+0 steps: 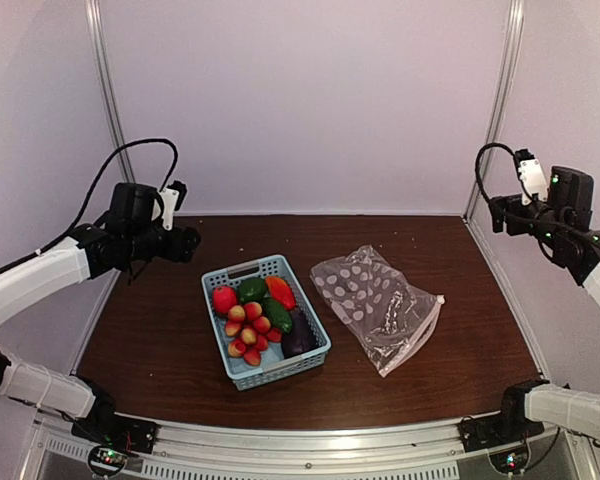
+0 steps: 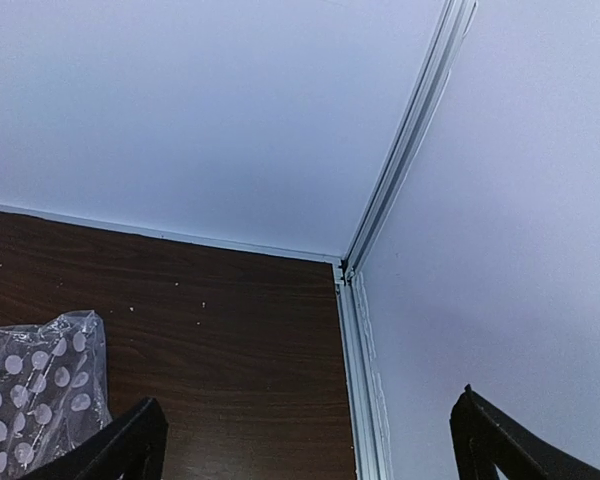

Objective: Place the food in the zip-top bag and seal the zipper
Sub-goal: Pick up the zipper food storage bag from the center of the board.

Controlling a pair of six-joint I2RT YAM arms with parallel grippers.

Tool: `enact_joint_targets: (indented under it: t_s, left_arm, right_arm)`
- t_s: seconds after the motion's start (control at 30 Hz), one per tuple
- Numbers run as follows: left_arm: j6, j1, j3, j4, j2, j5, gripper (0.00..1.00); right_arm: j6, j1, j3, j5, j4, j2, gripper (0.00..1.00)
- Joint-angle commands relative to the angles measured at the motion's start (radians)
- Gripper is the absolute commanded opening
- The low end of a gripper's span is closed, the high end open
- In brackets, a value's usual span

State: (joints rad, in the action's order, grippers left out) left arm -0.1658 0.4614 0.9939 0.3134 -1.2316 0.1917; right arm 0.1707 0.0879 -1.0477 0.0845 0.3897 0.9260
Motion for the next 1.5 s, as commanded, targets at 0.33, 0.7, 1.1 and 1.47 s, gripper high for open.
enact_joint_targets:
  t_s: [0.33, 0.7, 1.1, 1.47]
  left_arm:
    - [-0.013, 0.355, -0.033, -0.085, -0.048, -0.18, 0.64]
    - [-0.213, 0.527, 0.024, -0.144, -0.233, -0.217, 0.58]
    - [-0.288, 0.537, 0.083, -0.112, -0.225, -0.207, 0.58]
    - [-0.311, 0.538, 0.082, -0.105, -0.181, -0.167, 0.58]
  right_arm:
    - [0.566, -0.034, 0.251, -0.411, 0.258, -0.17, 0.9]
    - [0.974, 0.292, 0.368, -0.285, 0.352, -0.07, 0.64]
    - [1.042, 0.518, 0.507, -0.109, 0.1, 0.121, 0.54]
    - [1.026, 0.522, 0.534, -0.017, -0.057, 0.224, 0.41]
